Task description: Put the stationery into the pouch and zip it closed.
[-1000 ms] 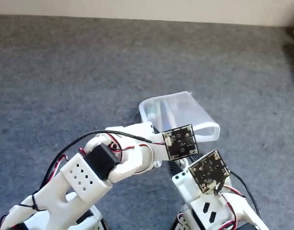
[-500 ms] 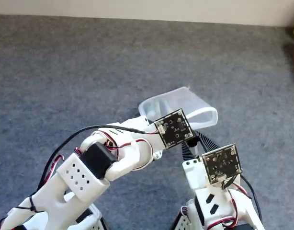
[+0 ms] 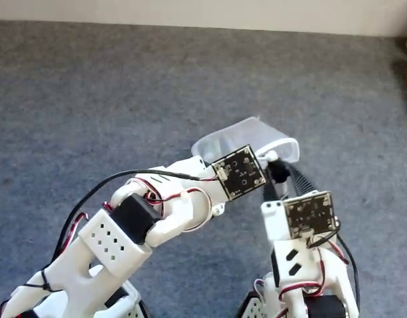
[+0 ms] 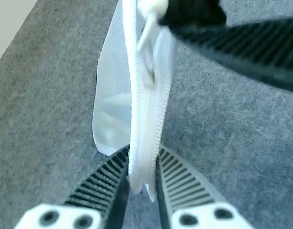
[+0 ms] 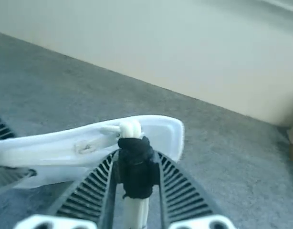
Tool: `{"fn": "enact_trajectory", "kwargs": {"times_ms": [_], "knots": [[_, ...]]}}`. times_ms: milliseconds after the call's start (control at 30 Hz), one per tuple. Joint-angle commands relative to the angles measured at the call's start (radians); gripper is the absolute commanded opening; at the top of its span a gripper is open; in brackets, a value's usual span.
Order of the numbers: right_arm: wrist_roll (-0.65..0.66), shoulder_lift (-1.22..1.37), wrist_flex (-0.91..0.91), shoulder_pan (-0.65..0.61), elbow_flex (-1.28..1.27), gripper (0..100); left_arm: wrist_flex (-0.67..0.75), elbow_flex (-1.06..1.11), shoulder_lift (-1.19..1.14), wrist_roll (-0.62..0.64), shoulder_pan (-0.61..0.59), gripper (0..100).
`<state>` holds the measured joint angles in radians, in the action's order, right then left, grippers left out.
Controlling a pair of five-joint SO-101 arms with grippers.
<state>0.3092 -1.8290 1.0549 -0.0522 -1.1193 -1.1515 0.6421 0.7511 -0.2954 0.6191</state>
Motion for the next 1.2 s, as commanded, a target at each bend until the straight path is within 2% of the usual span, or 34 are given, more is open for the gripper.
{"fn": "enact_trajectory", "kwargs": {"times_ms": [0, 300, 600, 767, 1167], "knots": [[0.015, -0.005, -0.047, 0.061, 0.007, 0.4, -0.008, 0.019, 0.016, 0.017, -0.065, 1], [0.015, -0.005, -0.062, 0.067, 0.007, 0.4, 0.003, 0.019, 0.016, 0.015, -0.088, 1], [0.021, -0.001, -0.271, 0.286, -0.111, 0.4, 0.003, 0.019, 0.016, 0.012, -0.091, 1], [0.023, -0.001, -0.318, 0.358, -0.128, 0.4, 0.015, 0.013, 0.018, 0.012, -0.143, 1], [0.026, -0.001, -0.325, 0.358, -0.130, 0.4, 0.031, 0.077, 0.242, 0.017, -0.226, 1]]}}
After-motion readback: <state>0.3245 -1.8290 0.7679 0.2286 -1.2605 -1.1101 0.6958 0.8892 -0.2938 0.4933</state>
